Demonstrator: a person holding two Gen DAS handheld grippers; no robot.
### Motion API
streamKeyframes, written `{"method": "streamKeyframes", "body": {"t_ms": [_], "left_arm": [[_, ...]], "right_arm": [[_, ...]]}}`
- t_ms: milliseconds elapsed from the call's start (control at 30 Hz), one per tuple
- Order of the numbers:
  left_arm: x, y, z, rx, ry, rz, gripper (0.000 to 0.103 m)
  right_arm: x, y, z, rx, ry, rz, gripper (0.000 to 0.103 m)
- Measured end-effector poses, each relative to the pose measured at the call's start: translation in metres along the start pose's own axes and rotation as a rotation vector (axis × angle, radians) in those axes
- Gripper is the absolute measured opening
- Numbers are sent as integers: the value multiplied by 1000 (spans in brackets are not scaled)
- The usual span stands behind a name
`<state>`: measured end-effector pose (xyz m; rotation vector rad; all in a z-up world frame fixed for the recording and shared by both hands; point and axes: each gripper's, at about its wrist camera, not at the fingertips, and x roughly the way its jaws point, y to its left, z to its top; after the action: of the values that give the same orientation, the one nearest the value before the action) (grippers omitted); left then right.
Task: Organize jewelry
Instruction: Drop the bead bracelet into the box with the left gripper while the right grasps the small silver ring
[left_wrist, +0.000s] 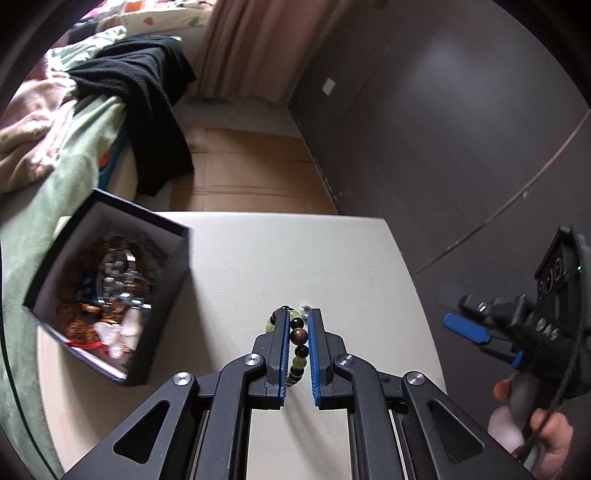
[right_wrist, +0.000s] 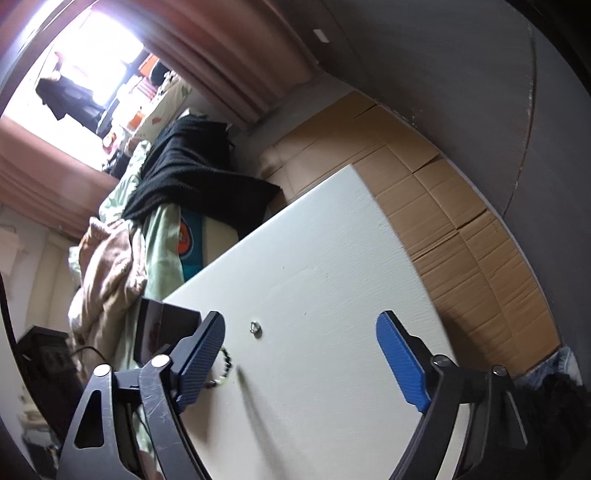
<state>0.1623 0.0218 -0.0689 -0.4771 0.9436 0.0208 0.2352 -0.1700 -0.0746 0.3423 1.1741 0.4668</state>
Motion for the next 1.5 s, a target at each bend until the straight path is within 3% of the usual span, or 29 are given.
{"method": "streamKeyframes", "body": {"t_ms": [400, 467, 600, 700, 967, 1200, 1300, 1400, 1467, 1500], "left_arm": [[-42, 35, 14, -73, -88, -31, 10], [-51, 42, 14, -88, -106, -34, 10], [-64, 54, 15, -111, -130, -43, 9], [-70, 64, 16, -126, -137, -43, 10], [-74, 90, 19, -174, -148, -60, 10], [-77, 102, 19, -200, -158, -61, 10], [-75, 105, 19, -204, -152, -68, 10], [-74, 101, 19, -184, -158, -72, 10], [-75, 97, 20, -171, -175, -121, 11], [-74, 96, 22, -166, -166, -128, 17]], "right_arm": [[47, 44, -13, -112, 66, -48, 51], [54, 50, -16, -136, 72, -64, 42], [68, 61, -20, -171, 80, -99, 38], [76, 65, -22, -190, 83, -128, 30], [87, 75, -27, -224, 74, -198, 29], [100, 96, -39, -356, 49, -355, 26], [101, 101, -41, -393, 41, -402, 15], [97, 99, -37, -378, 54, -369, 15], [94, 97, -36, -364, 57, -348, 14], [91, 96, -35, -354, 57, -331, 14]]}}
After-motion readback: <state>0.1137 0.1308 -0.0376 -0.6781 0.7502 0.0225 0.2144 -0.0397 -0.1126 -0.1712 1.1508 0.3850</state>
